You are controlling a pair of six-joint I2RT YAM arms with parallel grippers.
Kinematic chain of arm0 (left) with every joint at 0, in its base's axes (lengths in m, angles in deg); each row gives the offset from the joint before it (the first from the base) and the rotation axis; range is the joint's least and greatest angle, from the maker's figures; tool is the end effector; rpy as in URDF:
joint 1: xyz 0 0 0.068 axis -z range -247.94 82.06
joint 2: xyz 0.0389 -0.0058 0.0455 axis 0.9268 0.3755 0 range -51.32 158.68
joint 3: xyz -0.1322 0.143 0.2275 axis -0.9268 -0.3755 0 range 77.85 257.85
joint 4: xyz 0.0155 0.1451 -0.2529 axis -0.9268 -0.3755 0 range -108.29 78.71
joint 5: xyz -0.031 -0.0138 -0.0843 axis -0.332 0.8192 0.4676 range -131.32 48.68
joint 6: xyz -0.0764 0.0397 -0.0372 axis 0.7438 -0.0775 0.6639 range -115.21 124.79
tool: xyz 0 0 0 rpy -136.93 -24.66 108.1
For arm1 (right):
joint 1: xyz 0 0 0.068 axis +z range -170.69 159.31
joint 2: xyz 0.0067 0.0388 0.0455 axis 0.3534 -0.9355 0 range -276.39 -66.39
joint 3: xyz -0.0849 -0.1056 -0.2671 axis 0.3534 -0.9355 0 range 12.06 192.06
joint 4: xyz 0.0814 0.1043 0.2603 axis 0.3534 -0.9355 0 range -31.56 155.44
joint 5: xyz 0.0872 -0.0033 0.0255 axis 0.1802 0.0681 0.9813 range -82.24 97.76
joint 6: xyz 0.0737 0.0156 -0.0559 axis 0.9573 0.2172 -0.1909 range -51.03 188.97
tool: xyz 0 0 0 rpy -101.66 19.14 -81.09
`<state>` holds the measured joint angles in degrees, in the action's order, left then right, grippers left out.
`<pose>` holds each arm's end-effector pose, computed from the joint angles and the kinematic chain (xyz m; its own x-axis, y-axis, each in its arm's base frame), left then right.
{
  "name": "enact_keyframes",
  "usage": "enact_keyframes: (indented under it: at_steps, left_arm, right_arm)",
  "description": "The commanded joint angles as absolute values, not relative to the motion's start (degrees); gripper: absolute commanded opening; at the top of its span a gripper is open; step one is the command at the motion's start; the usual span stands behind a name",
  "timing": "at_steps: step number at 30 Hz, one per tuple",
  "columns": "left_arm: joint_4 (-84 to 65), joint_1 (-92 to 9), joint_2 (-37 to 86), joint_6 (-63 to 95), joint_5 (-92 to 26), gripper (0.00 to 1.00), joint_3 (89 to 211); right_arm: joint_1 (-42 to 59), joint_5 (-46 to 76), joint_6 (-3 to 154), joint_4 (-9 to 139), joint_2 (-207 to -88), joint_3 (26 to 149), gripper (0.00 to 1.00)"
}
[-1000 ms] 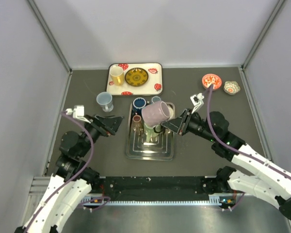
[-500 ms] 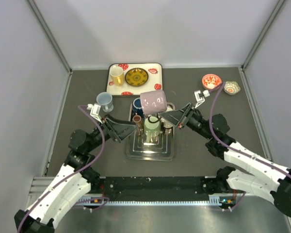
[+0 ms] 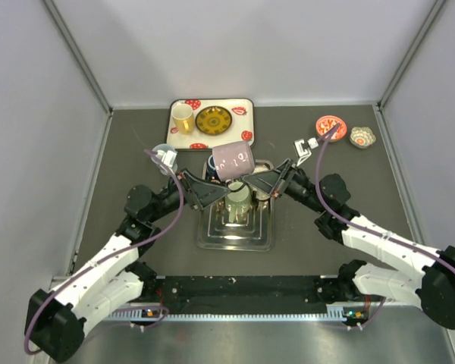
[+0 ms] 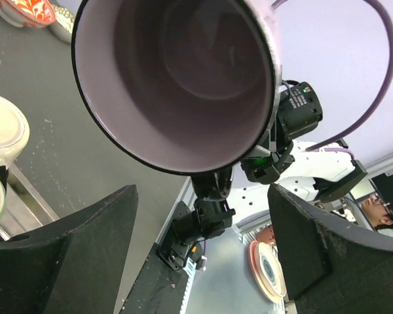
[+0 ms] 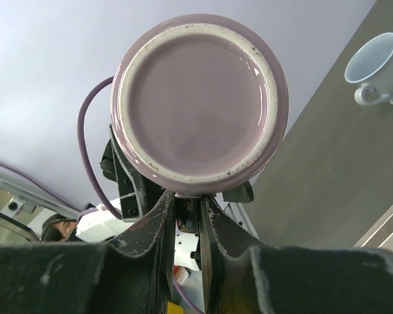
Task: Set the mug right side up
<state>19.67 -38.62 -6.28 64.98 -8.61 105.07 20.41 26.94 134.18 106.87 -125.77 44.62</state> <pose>0.1849 -0.1563 0.3249 -0.6571 -0.4682 -0.5907 0.6049 0.1399 -0.7839 0.2040 0.2149 0.3316 -0.7015 0.5259 -0.4809 -0.5333 0.0602 0.8438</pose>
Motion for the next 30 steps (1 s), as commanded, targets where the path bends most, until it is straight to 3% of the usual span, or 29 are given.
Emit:
enact_keyframes:
  at_steps: [1, 10, 16, 20, 25, 27, 30]
  left_arm:
    - [28.25, -36.92, -2.03, 65.79, -7.66, 0.84, 108.43]
    - [35.02, -35.25, 2.20, 68.25, -10.82, 0.71, 110.89]
    - [40.38, -35.07, 5.27, 70.97, -10.56, 0.50, 112.12]
    - [43.99, -34.98, 6.51, 73.60, -11.00, 0.50, 112.21]
    - [48.56, -35.07, 8.71, 76.16, -11.00, 0.63, 112.56]
    - [48.48, -34.98, 9.32, 76.34, -11.09, 0.63, 113.00]
    - [49.00, -34.90, 9.59, 76.16, -11.17, 0.56, 113.18]
  right_arm:
    - [20.00, 27.98, 134.53, 116.51, -125.89, 49.06, 0.00]
    - [20.00, 28.86, 134.27, 117.56, -126.77, 48.19, 0.00]
    - [20.00, 29.21, 134.18, 117.83, -126.86, 47.30, 0.00]
    - [20.09, 29.91, 134.01, 117.82, -126.86, 46.60, 0.00]
    - [20.09, 30.97, 134.62, 119.40, -127.04, 45.20, 0.00]
    - [20.09, 31.41, 135.06, 119.84, -126.95, 44.85, 0.00]
    - [20.09, 31.67, 134.89, 119.50, -126.43, 44.58, 0.00]
